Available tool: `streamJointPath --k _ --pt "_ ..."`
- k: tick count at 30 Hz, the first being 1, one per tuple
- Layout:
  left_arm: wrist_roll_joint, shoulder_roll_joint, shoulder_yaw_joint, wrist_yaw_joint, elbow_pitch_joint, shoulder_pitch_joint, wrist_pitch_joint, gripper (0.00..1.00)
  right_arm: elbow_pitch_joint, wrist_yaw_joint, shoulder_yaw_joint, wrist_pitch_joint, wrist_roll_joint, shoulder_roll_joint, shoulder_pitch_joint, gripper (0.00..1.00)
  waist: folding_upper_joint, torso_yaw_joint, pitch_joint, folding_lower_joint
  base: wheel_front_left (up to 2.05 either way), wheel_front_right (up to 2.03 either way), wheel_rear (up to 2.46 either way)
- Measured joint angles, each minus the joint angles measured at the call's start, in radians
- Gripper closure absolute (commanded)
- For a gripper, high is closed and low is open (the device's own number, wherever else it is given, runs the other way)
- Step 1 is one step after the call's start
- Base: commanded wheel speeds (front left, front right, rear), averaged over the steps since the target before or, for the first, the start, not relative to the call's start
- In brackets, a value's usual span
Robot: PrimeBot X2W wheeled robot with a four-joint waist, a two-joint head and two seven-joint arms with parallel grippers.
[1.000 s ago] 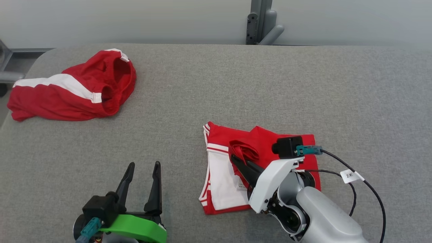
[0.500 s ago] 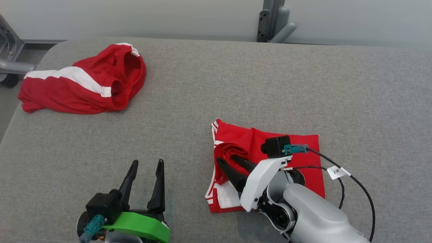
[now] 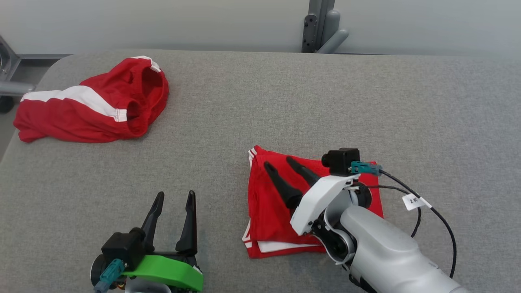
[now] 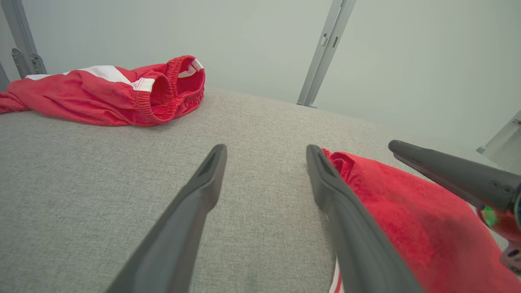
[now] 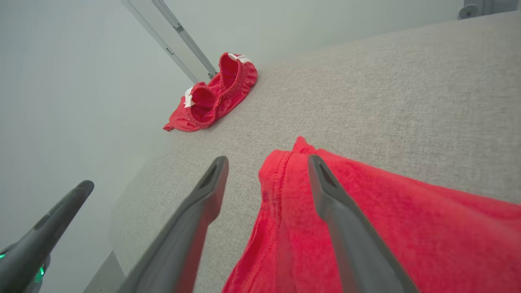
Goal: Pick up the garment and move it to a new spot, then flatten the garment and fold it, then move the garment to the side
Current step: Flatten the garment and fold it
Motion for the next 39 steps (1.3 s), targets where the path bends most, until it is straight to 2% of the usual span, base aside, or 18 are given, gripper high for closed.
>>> streamJointPath --k 6,12,17,25,29,39 --pt "0.005 -0.002 0.004 0.0 -0.004 0.005 -0.001 0.0 0.047 0.0 -0.097 -0.071 -0.103 -0.009 -0.019 0.0 0.0 -0.017 -0.008 0.0 0.0 0.0 0.0" --pt "0.009 -0.005 0.0 -0.004 -0.008 0.014 -0.001 0.0 0.017 0.0 -0.251 -0.089 -0.225 -0.037 0.021 0.0 0.0 -0.035 -0.019 0.0 0.0 0.0 0.0" --pt "0.011 -0.01 -0.009 -0.005 -0.008 0.019 -0.001 0.0 -0.111 0.0 -0.461 -0.09 -0.411 -0.048 0.12 0.0 0.0 -0.053 -0.028 0.0 0.0 0.0 0.0" --pt "0.024 -0.012 0.003 -0.003 -0.003 0.02 -0.003 0.0 -0.382 0.0 -0.734 -0.091 -0.704 -0.007 0.363 0.0 0.0 -0.088 -0.051 0.0 0.0 0.0 0.0" --pt "0.05 -0.01 0.035 0.009 -0.014 0.028 -0.003 0.0 -0.464 0.0 -0.777 -0.091 -0.732 -0.002 0.443 0.0 0.0 -0.102 -0.064 0.0 0.0 0.0 0.0" --pt "0.075 -0.025 0.119 0.01 -0.034 0.087 -0.003 0.0 -0.569 0.0 -0.788 -0.091 -0.687 -0.001 0.574 0.0 0.0 -0.12 -0.088 0.0 0.0 0.0 0.0"
